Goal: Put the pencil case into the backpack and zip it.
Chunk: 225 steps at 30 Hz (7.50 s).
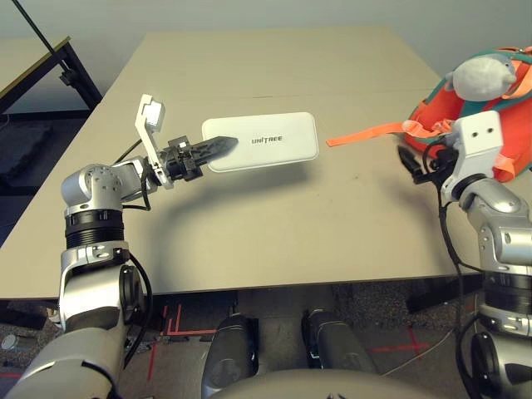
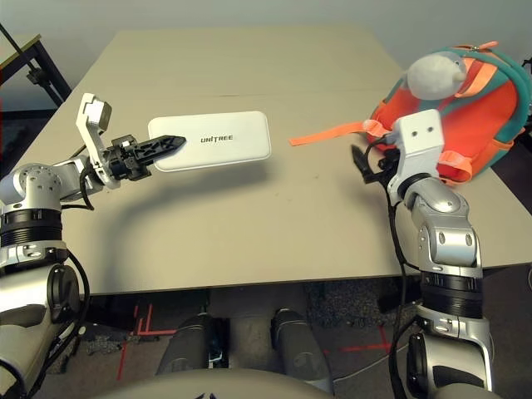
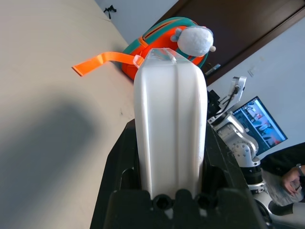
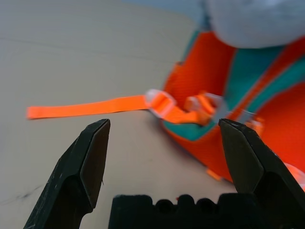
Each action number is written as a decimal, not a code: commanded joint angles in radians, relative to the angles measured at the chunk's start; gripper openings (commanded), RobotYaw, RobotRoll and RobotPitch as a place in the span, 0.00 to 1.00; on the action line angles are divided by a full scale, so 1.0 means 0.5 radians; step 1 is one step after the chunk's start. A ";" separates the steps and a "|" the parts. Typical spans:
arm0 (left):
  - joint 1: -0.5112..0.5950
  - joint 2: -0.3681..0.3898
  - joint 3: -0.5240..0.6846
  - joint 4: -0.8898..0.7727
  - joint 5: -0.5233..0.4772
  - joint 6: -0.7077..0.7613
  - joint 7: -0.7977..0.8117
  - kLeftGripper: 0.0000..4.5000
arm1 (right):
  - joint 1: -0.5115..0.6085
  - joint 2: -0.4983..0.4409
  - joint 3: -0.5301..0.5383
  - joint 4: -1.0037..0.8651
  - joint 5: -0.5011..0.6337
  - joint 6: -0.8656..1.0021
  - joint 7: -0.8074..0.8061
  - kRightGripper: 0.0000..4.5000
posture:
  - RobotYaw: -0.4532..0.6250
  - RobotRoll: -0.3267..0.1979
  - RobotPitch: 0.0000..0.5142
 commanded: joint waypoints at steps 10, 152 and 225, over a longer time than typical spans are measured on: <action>0.049 0.004 0.007 -0.147 -0.121 0.019 0.019 0.31 | -0.492 -0.043 -0.044 0.927 -0.103 -0.420 -0.376 1.00 | 0.33 0.62 0.09; -1.230 0.011 -0.329 1.509 0.886 -1.896 -0.793 0.31 | 0.191 -0.653 0.278 -0.832 1.055 0.028 1.239 0.01 | 0.20 0.62 0.08; -1.123 -0.681 -0.650 1.662 1.327 -2.239 -0.548 0.31 | 0.272 -0.612 0.485 -0.720 0.879 -0.080 1.346 0.01 | 0.14 0.62 0.09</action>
